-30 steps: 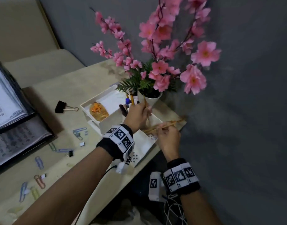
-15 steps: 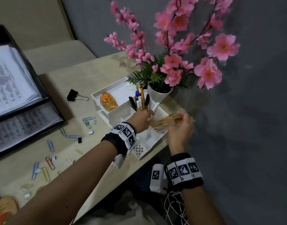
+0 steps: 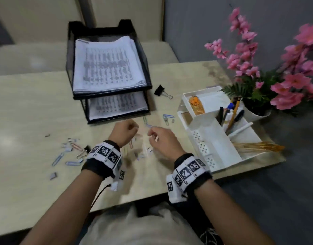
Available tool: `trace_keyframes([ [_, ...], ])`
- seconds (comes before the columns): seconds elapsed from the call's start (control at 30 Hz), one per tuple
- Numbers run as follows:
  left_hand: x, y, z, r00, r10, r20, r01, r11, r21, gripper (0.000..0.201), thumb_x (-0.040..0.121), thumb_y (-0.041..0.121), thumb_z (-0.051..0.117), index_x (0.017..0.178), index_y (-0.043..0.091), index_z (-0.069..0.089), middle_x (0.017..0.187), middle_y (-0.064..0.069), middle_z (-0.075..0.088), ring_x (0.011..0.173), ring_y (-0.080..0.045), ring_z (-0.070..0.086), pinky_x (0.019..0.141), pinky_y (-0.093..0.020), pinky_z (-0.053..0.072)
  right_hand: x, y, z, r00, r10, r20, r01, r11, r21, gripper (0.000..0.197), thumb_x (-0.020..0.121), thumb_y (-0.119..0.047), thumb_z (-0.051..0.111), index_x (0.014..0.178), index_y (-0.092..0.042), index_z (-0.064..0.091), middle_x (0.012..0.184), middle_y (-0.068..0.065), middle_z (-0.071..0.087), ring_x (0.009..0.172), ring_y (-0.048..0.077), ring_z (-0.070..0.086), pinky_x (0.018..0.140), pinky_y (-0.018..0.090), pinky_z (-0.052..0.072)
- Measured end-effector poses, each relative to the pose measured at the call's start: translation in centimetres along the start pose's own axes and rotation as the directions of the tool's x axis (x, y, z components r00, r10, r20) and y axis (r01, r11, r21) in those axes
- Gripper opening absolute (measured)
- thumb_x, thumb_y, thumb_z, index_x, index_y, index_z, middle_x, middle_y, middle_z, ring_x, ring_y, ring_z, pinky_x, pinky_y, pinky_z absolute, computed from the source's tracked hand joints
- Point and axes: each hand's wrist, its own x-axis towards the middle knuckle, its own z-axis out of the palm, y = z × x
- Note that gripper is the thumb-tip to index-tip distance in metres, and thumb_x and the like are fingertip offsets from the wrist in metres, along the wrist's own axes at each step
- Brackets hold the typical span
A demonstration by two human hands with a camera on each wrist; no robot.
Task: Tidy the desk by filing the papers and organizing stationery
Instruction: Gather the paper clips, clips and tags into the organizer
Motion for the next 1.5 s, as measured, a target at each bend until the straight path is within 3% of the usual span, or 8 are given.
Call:
trace_keyframes([
  [0.13,-2.2,-6.8,-3.3,0.959,-0.282,0.028,0.263,0.922,0.285,0.038,0.084,0.014,0.059,0.121,0.008,0.054,0.126,-0.019,0.051,0.115,-0.034,0.053,0.096,-0.034,0.041,0.2,-3.1,5.4,0.939,-0.080,0.335,0.168,0.955,-0.244,0.018,0.083,-0.015,0.050,0.098,-0.011,0.060,0.108,0.013,0.061,0.098,0.031,0.056,0.078,0.035,0.043],
  [0.4,-5.3,-11.5,-3.8,0.929,-0.259,0.265,0.041,0.782,0.622,0.069,0.075,0.010,0.064,0.132,0.032,0.030,0.127,-0.009,0.025,0.109,-0.037,0.052,0.092,-0.045,0.050,0.2,-3.9,10.5,0.885,-0.095,0.456,0.294,0.874,-0.388,0.034,0.087,-0.005,0.046,0.120,-0.012,0.050,0.120,0.014,0.044,0.109,0.033,0.046,0.084,0.045,0.048],
  [0.67,-4.7,-10.6,-3.8,0.891,-0.275,0.362,0.035,0.835,0.549,0.076,0.054,0.024,0.084,0.111,0.021,0.035,0.118,-0.008,0.044,0.097,-0.030,0.055,0.085,-0.041,0.052,-0.7,-2.1,7.2,0.986,0.074,0.147,-0.063,0.995,-0.074,0.029,0.080,-0.013,0.055,0.109,-0.010,0.053,0.104,0.007,0.047,0.095,0.025,0.050,0.082,0.033,0.043],
  [0.77,-4.1,-9.2,-3.4,0.908,-0.244,0.339,0.016,0.831,0.556,0.052,0.071,0.027,0.072,0.105,0.021,0.034,0.106,-0.010,0.057,0.093,-0.029,0.056,0.077,-0.037,0.048,-0.2,0.5,3.7,0.975,0.214,-0.065,-0.211,0.976,0.049,0.032,0.078,-0.011,0.063,0.110,-0.009,0.057,0.108,0.013,0.052,0.099,0.027,0.053,0.089,0.031,0.041],
  [0.97,-1.4,-3.6,-2.2,0.954,0.030,0.297,-0.101,0.969,0.226,0.025,0.083,0.017,0.061,0.071,0.021,0.039,0.079,-0.005,0.054,0.079,-0.023,0.048,0.064,-0.025,0.038,0.1,6.2,-2.9,0.822,0.414,-0.391,-0.415,0.906,0.084,0.031,0.080,-0.009,0.061,0.111,-0.005,0.059,0.114,0.021,0.053,0.105,0.034,0.051,0.085,0.029,0.037],
  [1.2,1.9,3.6,0.3,0.957,0.200,0.208,-0.133,0.946,-0.296,0.025,0.089,0.007,0.057,0.111,0.017,0.052,0.071,0.001,0.050,0.043,-0.006,0.057,0.050,-0.027,0.048,1.3,10.3,-5.0,0.806,0.485,-0.340,-0.523,0.852,-0.024,0.033,0.080,-0.015,0.061,0.112,-0.006,0.061,0.116,0.022,0.057,0.108,0.038,0.053,0.089,0.038,0.044],
  [1.33,3.4,7.1,2.7,0.971,0.163,0.175,-0.054,0.863,-0.501,0.035,0.090,0.001,0.054,0.124,0.005,0.049,0.079,0.001,0.049,0.055,-0.014,0.064,0.057,-0.026,0.057,0.4,10.2,-6.0,0.814,0.437,-0.382,-0.459,0.888,0.039,0.029,0.085,-0.017,0.057,0.111,-0.004,0.062,0.119,0.020,0.057,0.110,0.035,0.053,0.091,0.036,0.043],
  [1.5,4.6,11.7,6.1,0.980,0.175,0.098,-0.067,0.745,-0.664,0.019,0.089,-0.001,0.054,0.107,0.005,0.049,0.080,-0.004,0.052,0.064,-0.019,0.061,0.045,-0.014,0.053,-0.4,6.4,-10.8,0.787,0.429,-0.444,-0.125,0.815,0.566,0.012,0.094,-0.014,0.050,0.098,-0.015,0.061,0.093,0.003,0.062,0.084,0.013,0.056,0.067,0.016,0.044],
])
